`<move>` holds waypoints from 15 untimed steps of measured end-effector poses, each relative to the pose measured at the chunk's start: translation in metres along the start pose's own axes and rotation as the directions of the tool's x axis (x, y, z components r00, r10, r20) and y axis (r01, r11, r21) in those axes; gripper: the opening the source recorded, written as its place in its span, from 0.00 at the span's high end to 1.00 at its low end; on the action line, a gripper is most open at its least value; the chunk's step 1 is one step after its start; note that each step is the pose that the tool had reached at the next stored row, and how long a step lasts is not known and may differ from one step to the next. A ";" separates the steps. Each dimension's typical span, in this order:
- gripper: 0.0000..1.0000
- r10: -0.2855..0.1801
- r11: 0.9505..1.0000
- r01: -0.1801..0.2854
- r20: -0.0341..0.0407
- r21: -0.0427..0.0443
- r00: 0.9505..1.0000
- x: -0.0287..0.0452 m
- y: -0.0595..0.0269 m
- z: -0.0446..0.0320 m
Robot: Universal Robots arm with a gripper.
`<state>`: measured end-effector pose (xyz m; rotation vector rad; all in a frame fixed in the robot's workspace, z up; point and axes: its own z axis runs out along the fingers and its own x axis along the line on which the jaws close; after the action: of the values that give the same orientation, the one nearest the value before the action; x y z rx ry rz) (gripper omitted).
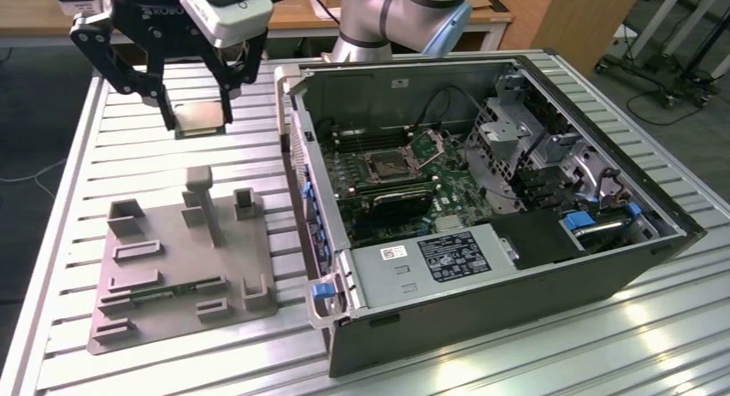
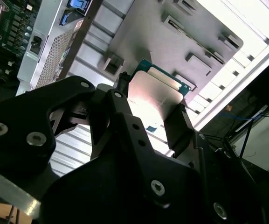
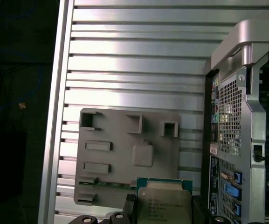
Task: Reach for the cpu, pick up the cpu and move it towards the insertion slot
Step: 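Pick up the cpu and move it towards the insertion slot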
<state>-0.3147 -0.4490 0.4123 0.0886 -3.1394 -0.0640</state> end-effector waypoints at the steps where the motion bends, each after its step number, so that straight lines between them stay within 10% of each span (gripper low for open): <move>1: 0.45 0.000 1.000 0.000 0.000 0.000 1.000 -0.0006 0.0000 0.0000; 15: 0.45 0.000 1.000 0.000 0.000 0.000 1.000 -0.0092 -0.0005 -0.0001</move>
<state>-0.3055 -0.4490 0.4123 0.0886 -3.1394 -0.0640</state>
